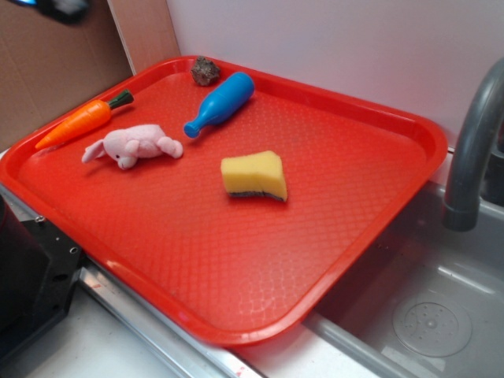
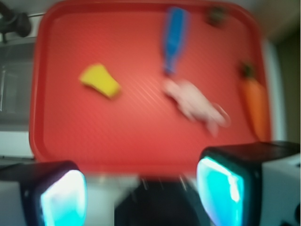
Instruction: Grab the green sponge.
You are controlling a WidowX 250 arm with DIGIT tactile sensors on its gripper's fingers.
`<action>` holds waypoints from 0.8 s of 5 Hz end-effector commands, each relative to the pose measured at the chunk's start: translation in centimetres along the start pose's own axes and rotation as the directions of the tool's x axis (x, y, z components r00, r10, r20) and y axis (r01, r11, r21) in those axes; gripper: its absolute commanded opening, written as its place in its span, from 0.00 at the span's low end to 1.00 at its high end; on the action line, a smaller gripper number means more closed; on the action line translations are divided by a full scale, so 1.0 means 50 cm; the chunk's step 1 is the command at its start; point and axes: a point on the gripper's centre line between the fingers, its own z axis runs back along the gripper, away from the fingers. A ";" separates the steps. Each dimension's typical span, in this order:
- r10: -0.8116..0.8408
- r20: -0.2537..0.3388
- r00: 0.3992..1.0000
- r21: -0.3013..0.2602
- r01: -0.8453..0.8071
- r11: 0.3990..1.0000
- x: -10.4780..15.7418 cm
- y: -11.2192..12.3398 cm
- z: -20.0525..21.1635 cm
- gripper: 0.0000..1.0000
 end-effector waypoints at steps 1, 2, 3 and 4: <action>-0.308 0.158 0.938 -0.046 0.318 0.947 0.122 -0.073 -0.104 1.00; -0.341 0.087 0.936 -0.029 0.345 0.938 0.146 -0.062 -0.165 1.00; -0.384 0.056 0.922 -0.033 0.386 0.922 0.160 -0.039 -0.212 1.00; -0.390 0.012 0.921 -0.043 0.390 0.920 0.148 0.004 -0.245 1.00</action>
